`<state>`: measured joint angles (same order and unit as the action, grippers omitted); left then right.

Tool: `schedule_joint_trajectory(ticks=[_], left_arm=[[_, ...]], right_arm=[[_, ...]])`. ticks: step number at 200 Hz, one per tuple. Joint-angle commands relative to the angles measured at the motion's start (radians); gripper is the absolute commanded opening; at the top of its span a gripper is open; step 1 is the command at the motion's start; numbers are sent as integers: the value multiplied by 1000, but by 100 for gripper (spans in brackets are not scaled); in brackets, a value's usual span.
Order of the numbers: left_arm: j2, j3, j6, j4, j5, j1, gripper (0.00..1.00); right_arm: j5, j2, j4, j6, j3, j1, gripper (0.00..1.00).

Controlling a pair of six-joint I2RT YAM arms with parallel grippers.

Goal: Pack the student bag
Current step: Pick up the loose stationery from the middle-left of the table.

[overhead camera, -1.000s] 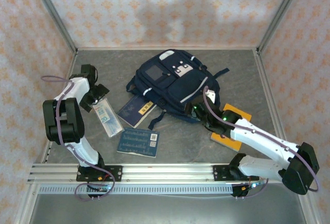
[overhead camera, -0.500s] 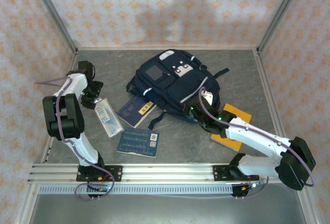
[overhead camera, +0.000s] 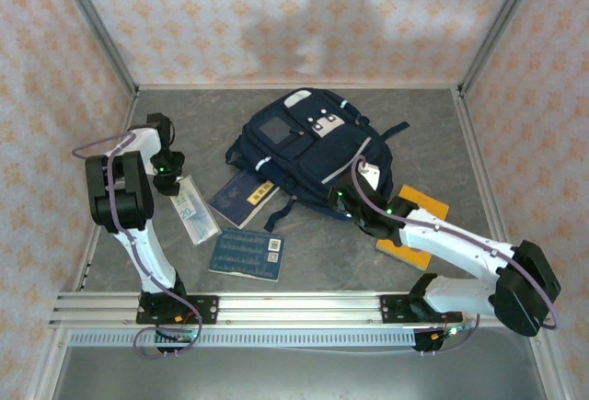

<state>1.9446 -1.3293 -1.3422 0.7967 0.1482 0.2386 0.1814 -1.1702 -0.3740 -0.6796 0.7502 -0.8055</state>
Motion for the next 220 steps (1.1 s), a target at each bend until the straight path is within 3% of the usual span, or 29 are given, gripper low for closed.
schedule_joint_trajectory(ticks=[1, 58, 113, 220], left_arm=[[32, -7, -29, 14, -15, 11, 60], [75, 10, -4, -5, 4, 21, 20], [71, -13, 31, -7, 41, 28, 4], [-50, -82, 53, 45, 109, 29, 0]], right_arm=[[49, -9, -16, -8, 33, -5, 56], [64, -8, -19, -28, 35, -8, 53], [51, -8, -8, -34, 37, -18, 52], [56, -34, -8, -33, 65, -39, 52]])
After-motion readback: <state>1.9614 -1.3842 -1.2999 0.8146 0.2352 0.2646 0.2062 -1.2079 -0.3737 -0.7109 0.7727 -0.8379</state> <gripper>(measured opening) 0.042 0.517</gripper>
